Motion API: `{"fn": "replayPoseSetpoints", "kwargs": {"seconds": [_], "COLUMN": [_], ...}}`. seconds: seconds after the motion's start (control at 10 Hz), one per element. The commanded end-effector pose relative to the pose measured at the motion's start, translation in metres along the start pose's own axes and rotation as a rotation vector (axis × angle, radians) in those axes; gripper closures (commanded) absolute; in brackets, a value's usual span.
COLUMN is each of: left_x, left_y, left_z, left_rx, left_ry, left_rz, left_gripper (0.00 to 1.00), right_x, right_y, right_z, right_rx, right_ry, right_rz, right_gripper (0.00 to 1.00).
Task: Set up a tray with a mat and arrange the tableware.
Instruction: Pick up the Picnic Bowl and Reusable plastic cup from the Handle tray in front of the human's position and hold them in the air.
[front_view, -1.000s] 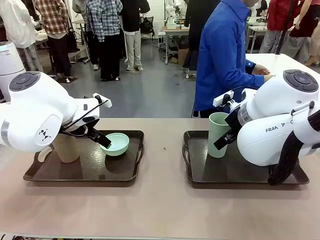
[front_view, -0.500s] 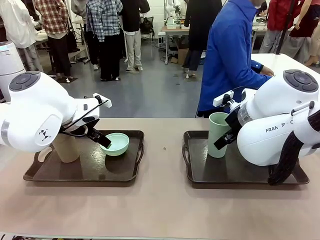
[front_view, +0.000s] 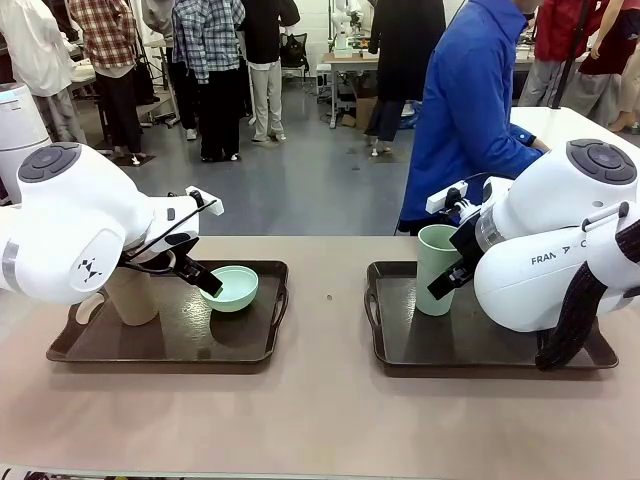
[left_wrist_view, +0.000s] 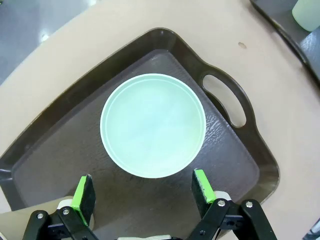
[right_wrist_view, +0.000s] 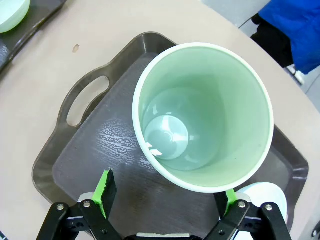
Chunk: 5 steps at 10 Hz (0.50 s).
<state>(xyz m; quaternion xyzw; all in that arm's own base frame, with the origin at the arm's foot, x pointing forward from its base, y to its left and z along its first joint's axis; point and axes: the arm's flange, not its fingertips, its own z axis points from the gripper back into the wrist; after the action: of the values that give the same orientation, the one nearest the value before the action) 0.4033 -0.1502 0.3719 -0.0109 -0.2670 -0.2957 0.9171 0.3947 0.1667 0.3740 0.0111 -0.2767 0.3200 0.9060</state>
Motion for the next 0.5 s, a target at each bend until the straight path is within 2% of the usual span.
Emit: {"fn": "replayPoseSetpoints", "kwargs": {"seconds": [0.0,0.3,0.4], "left_x": [0.000,0.000,-0.011], "left_y": [0.000,0.000,-0.003], "left_z": [0.000,0.000,0.007], "left_rx": [0.000,0.000,-0.051], "left_ry": [0.000,0.000,0.000], "left_rz": [0.000,0.000,-0.015], "left_gripper": [0.00,0.00,0.00], "right_x": [0.000,0.000,-0.006], "right_y": [0.000,0.000,0.001], "right_z": [0.000,0.000,0.004], "right_rx": [0.000,0.000,0.001], "right_ry": [-0.001,0.000,0.029], "right_rz": [0.000,0.000,-0.044], "right_gripper": [0.00,0.00,0.00]}}
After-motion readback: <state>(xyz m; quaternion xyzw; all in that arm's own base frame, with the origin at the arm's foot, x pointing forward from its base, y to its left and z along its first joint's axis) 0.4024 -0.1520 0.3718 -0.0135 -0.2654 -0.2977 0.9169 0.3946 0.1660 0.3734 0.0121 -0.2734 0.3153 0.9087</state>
